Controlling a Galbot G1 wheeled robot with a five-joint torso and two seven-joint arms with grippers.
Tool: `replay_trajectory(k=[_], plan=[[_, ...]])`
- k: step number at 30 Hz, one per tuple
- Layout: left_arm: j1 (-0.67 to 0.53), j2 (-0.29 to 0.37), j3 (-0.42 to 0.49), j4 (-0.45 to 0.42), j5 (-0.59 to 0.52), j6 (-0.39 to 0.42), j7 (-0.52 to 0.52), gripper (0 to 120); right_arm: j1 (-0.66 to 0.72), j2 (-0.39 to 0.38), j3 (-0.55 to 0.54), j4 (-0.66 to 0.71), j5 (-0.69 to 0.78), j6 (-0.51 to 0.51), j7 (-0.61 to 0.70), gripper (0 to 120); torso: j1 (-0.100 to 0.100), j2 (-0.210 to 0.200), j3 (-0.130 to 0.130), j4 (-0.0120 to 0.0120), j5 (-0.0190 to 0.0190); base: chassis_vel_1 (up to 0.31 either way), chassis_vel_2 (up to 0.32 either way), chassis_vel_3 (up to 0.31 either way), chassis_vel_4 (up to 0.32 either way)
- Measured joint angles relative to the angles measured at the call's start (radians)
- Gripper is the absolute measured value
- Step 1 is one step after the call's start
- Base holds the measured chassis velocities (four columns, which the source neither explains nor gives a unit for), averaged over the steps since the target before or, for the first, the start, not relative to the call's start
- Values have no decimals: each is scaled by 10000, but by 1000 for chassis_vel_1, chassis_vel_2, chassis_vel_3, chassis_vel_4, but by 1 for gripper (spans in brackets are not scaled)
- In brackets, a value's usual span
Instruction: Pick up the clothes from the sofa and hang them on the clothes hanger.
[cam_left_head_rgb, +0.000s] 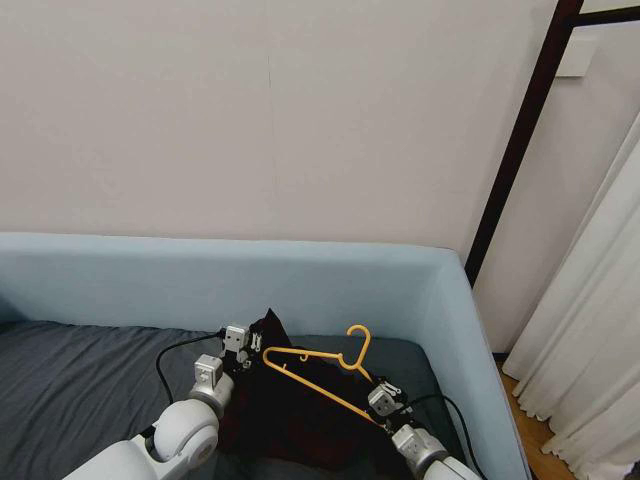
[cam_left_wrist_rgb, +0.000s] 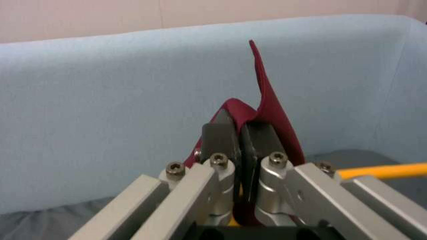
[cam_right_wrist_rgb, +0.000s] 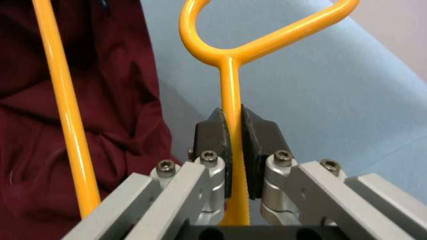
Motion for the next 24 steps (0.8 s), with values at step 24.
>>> replay_trajectory(k=[24], plan=[[221,352,1233,-1694,568,211,-657,0,464,-13,98,-139,-54,-586,872,4,0,1,0,-3,2,0,0,0,0]])
